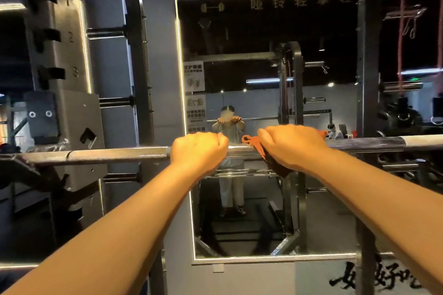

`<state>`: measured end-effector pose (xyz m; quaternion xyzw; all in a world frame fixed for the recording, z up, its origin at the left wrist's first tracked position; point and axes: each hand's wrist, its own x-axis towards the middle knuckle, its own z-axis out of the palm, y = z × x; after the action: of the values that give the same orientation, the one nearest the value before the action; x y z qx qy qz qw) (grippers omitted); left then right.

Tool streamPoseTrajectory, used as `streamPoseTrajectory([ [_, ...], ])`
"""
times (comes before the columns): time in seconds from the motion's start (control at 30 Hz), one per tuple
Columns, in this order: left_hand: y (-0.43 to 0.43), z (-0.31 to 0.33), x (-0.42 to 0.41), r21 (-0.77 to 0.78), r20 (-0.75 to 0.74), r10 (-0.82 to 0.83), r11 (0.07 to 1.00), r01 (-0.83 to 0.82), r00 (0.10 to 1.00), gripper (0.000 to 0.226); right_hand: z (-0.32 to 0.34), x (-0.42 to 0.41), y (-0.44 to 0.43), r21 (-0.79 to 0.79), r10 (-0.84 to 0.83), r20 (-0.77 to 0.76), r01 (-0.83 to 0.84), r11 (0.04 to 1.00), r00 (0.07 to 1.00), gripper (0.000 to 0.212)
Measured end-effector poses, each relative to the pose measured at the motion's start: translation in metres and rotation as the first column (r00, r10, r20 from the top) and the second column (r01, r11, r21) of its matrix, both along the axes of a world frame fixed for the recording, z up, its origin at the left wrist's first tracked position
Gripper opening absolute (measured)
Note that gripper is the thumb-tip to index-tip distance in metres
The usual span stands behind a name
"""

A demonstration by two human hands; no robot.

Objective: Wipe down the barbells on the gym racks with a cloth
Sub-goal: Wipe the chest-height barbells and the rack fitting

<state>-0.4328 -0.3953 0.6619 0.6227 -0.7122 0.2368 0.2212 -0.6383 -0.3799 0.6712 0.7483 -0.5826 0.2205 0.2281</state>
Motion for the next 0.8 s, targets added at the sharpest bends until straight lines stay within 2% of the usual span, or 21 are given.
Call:
streamPoseTrajectory([
  [0.03,0.002,0.000,0.000,-0.008,0.016,-0.004,1.000,0.004,1.000,0.040,0.006,0.008,0.001,0.092,-0.056,0.102,0.047,0.995,0.993,0.034],
  [0.07,0.004,0.001,0.000,-0.011,0.030,-0.004,1.000,0.005,1.000,0.039,0.007,0.015,0.000,0.129,-0.104,0.137,0.087,0.988,0.985,0.031],
  [0.1,0.006,0.000,0.000,-0.017,0.046,-0.004,1.000,0.005,0.999,0.037,0.006,0.021,-0.002,0.089,-0.131,0.114,0.121,0.989,0.985,0.029],
  [0.17,0.008,-0.001,0.000,-0.035,0.080,-0.005,0.999,0.007,0.997,0.032,-0.015,0.026,-0.006,-0.150,-0.127,-0.017,0.123,0.981,0.992,0.025],
  [0.2,0.008,-0.001,0.001,-0.043,0.089,-0.007,0.999,0.011,0.996,0.031,-0.028,0.026,-0.007,-0.251,-0.099,-0.035,0.087,0.964,0.995,0.029],
  [0.3,0.009,-0.001,0.000,-0.044,0.095,-0.024,0.999,0.028,0.995,0.033,-0.061,0.015,-0.004,-0.364,0.014,-0.069,-0.038,0.931,0.997,0.049],
  [0.37,0.012,-0.001,-0.002,-0.030,0.100,-0.027,0.999,0.030,0.995,0.032,-0.066,0.003,-0.004,-0.366,0.054,-0.133,-0.100,0.925,0.990,0.053],
  [0.43,0.012,-0.001,-0.002,-0.039,0.115,-0.024,0.999,0.029,0.993,0.030,-0.053,0.000,-0.001,-0.319,0.046,-0.150,-0.092,0.943,0.988,0.050],
  [0.5,0.010,-0.003,-0.001,-0.062,0.129,-0.020,0.998,0.028,0.991,0.029,-0.036,0.012,0.002,-0.252,0.003,-0.086,-0.024,0.967,0.996,0.048],
  [0.63,0.004,-0.007,0.000,-0.105,0.162,-0.019,0.994,0.036,0.987,0.028,-0.040,0.043,-0.002,-0.303,-0.066,0.047,0.077,0.950,0.997,0.047],
  [0.7,0.003,-0.008,0.003,-0.136,0.199,-0.023,0.989,0.051,0.980,0.025,-0.054,0.040,-0.005,-0.390,-0.039,-0.001,0.036,0.920,0.999,0.050],
  [0.8,0.000,-0.009,0.007,-0.151,0.231,-0.026,0.987,0.063,0.973,0.022,-0.054,0.009,-0.006,-0.362,0.018,-0.156,-0.075,0.929,0.988,0.054],
])
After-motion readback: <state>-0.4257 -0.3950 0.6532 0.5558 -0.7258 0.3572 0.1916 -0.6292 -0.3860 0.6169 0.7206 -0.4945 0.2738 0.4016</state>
